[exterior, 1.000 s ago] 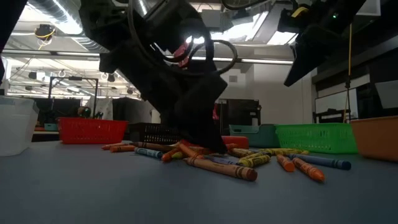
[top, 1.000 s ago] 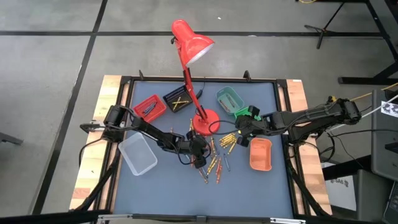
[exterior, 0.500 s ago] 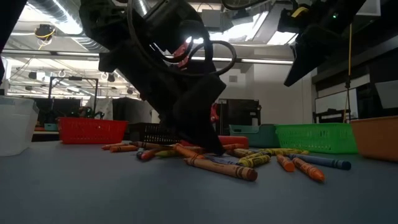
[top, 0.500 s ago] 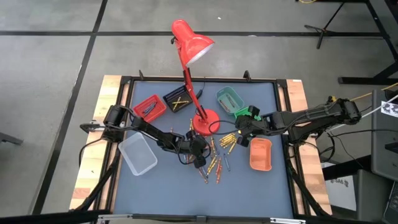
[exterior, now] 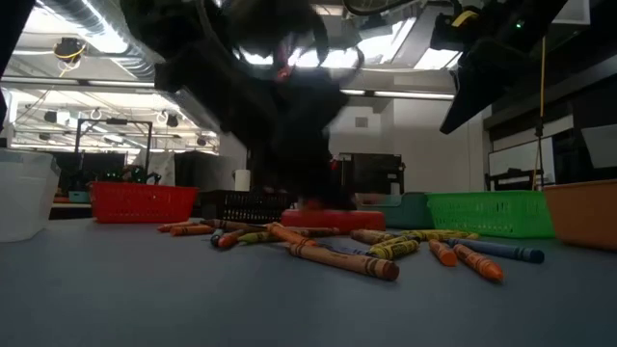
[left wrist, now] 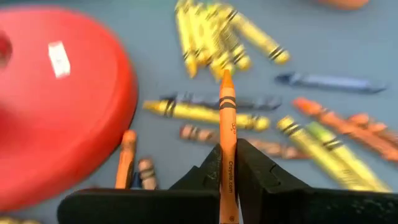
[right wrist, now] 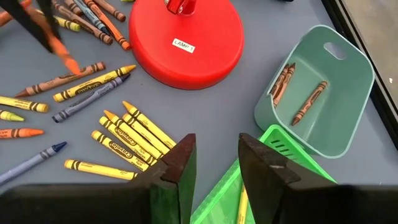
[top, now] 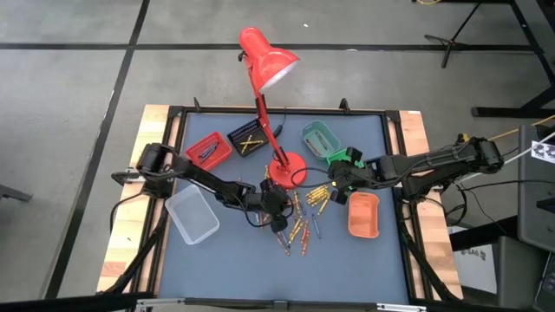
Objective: Sort crayons
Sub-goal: Put the orange crayon into the bottom left transparent bin
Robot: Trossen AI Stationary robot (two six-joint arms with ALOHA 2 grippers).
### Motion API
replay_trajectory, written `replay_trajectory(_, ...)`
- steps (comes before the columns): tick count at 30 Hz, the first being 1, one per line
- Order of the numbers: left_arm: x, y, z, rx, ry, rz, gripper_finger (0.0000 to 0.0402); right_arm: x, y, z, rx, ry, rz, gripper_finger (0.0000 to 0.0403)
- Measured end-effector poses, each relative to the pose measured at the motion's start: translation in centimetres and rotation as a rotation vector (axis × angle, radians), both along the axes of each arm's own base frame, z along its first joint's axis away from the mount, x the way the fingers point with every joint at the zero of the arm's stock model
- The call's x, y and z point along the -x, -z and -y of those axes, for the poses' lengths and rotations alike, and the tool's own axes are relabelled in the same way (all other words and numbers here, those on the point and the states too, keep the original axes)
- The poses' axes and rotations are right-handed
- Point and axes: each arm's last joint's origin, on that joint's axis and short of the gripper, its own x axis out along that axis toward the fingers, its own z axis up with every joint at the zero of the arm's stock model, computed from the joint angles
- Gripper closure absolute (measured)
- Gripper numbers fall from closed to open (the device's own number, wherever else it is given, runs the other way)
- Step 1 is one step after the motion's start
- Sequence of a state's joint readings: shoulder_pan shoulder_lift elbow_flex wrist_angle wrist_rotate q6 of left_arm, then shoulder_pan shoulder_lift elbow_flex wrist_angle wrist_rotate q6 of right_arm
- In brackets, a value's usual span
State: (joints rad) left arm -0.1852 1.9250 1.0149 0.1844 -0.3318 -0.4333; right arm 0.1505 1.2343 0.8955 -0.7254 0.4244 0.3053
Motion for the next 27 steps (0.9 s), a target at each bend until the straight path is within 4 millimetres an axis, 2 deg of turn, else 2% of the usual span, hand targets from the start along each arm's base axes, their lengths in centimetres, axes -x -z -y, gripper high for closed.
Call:
replay_trajectory(4,0.8,-3.4,0.0,0.018,0.048,0.045,0.0391,-0.1,0.0,0.0,0.013,-0.022,-0.002,0.0286)
replay_trajectory(8,2.6,-6.9,-0.2,0.043,0.081,0.039,0.0392,-0.3,-0.1,-0.1,0.019,-0.055,0.009,0.0286)
replay_trajectory(15,8.4,-11.9,0.0,0.034,0.122,-0.108,0.0392,-0.8,-0.5,-0.2,0.037,-0.14,0.048,0.0286)
replay_trajectory(21,14.0,-14.0,0.6,0.1,0.135,-0.287,0.0392,-1.3,-0.9,-0.3,0.063,-0.19,0.095,0.0286)
replay_trajectory(27,18.3,-13.7,1.8,0.172,0.141,-0.572,0.0392,-1.6,-1.1,-0.4,0.07,-0.2,0.129,0.0286)
